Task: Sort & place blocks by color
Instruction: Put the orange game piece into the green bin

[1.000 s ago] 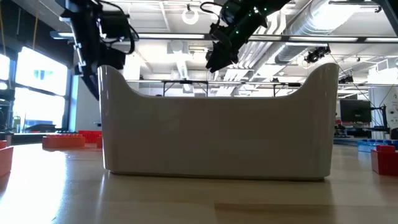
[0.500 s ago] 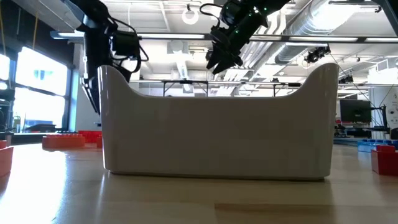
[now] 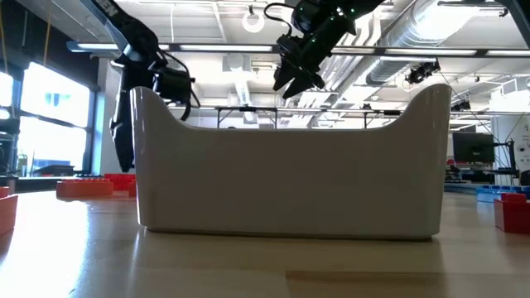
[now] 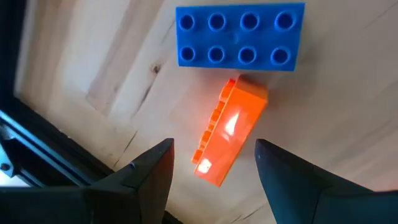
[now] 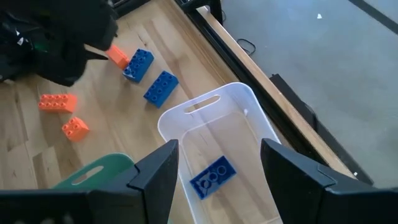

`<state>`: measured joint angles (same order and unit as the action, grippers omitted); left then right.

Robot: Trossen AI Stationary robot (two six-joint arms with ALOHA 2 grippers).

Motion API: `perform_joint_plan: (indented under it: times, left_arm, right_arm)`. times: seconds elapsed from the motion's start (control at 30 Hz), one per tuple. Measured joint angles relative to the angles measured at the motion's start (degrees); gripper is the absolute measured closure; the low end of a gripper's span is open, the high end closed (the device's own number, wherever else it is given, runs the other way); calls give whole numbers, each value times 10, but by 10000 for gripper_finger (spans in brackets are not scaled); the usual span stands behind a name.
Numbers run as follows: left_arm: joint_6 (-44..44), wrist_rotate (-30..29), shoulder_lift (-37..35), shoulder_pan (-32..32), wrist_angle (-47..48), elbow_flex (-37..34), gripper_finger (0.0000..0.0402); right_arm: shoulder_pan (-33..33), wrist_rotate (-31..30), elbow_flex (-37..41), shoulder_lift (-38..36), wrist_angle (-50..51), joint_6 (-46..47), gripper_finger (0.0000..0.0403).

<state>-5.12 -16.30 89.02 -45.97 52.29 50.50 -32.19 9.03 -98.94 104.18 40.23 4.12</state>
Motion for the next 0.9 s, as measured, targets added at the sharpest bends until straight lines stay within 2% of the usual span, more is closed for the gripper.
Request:
perform_joint_plan:
  times: [0.37, 0.5, 0.73, 0.9]
  left_arm:
    - [-22, 7, 68, -2, -7, 0, 194]
    - [-31, 7, 74, -1, -7, 0, 228]
    - [-60, 5, 66, 4, -8, 0, 335]
    - [-60, 7, 41, 17, -8, 0, 337]
  right_arm:
    - [9, 4, 0, 0, 8, 26, 187]
    - [21, 9, 0, 0, 25, 34, 187]
    - [55, 10, 0, 0, 113, 61, 187]
    - [96, 9, 0, 0, 163, 81, 187]
